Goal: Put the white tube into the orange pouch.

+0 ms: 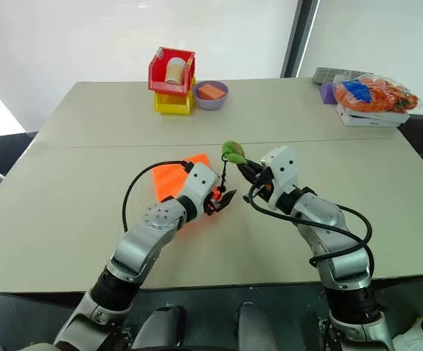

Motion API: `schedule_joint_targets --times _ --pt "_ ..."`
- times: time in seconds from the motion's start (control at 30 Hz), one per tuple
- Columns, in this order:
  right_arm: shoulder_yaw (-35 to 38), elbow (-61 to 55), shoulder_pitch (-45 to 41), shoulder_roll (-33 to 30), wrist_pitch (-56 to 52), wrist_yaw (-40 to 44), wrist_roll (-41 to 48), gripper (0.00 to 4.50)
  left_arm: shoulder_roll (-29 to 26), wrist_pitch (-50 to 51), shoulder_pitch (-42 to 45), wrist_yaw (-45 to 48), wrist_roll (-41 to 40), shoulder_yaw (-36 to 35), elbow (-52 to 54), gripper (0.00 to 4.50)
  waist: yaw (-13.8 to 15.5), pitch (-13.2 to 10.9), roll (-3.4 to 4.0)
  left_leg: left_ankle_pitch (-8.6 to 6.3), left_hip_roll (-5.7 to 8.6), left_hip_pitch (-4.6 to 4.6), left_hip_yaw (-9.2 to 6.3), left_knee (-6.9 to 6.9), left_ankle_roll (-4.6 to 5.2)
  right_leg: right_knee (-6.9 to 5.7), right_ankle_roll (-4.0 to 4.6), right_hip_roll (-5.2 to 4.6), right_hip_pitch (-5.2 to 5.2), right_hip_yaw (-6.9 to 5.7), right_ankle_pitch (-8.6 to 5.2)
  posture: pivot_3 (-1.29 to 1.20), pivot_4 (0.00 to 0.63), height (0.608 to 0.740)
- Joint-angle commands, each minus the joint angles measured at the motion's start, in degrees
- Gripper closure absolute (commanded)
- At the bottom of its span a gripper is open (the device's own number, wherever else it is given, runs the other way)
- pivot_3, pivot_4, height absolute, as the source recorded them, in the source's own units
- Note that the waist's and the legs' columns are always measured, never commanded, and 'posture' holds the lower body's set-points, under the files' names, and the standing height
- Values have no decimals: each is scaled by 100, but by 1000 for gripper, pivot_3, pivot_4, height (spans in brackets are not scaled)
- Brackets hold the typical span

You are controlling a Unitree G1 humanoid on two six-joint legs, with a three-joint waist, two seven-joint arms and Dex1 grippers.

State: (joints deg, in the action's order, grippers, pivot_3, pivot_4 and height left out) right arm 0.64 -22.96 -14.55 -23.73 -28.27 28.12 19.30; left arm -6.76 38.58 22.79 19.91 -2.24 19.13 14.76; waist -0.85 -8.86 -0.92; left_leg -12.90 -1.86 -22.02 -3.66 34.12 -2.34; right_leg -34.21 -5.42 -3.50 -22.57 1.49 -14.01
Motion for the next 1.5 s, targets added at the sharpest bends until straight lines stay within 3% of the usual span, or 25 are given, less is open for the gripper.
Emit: schedule_joint_targets --times 0.03,0.17,0.37,0.83,1.2,1.43,1.5 --pt "122 -256 -85 -31 124 -24 20 4500 -241 -442 -63 668 -576 -427 369 1382 5 0 0 0 0 0 0 0 0 0 1 0 0 0 0 0 150 740" --pt "82 -247 -43 -93 211 -28 -116 4500 -664 -539 -157 1170 -1001 -929 180 1382 9 0 1 0 1 -4 1 0 0 4 13 -3 1 0 8 0 150 740" --pt "158 44 -145 -35 277 -494 -546 4500 -877 -640 -251 1317 -1418 -1521 35 1382 9 0 1 0 0 -4 1 1 0 3 15 -2 0 -1 9 0 150 740" --pt "159 202 71 224 -184 -1749 -1494 4500 -928 -1043 -509 1250 -1306 -1200 176 1382 19 0 1 0 0 -4 1 0 0 3 18 -3 0 -1 10 0 150 740" --pt "270 -389 1048 378 -230 -2329 -2008 4500 -1178 -1695 435 1970 -1465 -1458 -1223 1382 3 1 3 0 1 -7 2 0 0 4 14 -3 -4 -1 8 0 150 740" --pt "299 -719 1441 524 -191 -2520 -2260 4500 -1090 -2089 1353 2730 -1301 -1097 -2146 1382 19 1 2 0 1 -17 1 1 0 6 16 -4 -8 -3 9 0 150 740" --pt "286 -741 1460 545 -173 -2537 -2307 4500 -998 -2090 1524 2825 -1289 -998 -2265 845 18 1 2 0 2 -17 2 2 0 8 14 -5 -6 -2 8 0 150 740"
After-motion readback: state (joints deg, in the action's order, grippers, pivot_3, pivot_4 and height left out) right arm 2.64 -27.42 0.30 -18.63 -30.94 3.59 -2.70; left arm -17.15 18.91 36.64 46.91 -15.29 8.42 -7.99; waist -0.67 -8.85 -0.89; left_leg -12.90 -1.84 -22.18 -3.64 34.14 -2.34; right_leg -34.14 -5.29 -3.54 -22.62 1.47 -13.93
